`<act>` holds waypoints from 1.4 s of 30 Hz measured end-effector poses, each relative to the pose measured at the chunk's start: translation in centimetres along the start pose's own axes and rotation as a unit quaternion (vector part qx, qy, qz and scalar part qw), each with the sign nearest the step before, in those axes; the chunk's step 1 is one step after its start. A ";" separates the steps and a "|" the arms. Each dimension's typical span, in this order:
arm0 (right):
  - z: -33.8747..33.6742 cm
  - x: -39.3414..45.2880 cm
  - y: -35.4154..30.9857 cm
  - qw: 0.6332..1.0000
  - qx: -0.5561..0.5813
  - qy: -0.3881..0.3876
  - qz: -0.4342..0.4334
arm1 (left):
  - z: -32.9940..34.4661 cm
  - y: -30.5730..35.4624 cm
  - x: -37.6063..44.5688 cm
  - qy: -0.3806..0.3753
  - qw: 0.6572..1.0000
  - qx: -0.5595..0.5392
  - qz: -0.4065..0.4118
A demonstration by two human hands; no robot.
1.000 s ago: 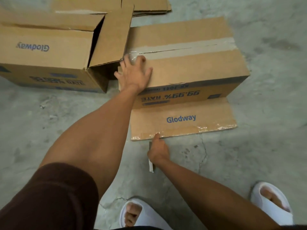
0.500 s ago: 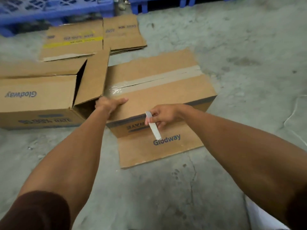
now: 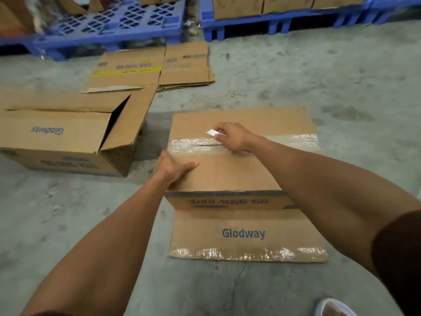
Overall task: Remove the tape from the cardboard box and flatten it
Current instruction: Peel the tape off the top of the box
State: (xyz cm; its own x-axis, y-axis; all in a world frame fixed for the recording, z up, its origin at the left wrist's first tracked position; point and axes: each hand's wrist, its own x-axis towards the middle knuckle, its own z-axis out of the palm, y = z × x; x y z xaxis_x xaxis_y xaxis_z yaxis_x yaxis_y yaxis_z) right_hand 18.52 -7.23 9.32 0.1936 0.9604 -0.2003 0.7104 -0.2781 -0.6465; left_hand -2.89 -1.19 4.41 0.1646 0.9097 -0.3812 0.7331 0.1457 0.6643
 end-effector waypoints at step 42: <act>8.1 3.4 -7.7 0.876 -0.406 0.138 -0.223 | 1.4 -1.2 0.5 0.057 0.995 0.083 -0.017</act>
State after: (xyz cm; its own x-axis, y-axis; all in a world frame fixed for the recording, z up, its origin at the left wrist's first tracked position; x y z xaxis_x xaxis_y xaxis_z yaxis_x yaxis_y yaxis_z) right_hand 8.22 -1.99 7.72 -0.1479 0.9692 0.1971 0.9823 0.1208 0.1430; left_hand -2.72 -1.46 2.53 0.0685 0.9449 -0.3201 0.8370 0.1202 0.5339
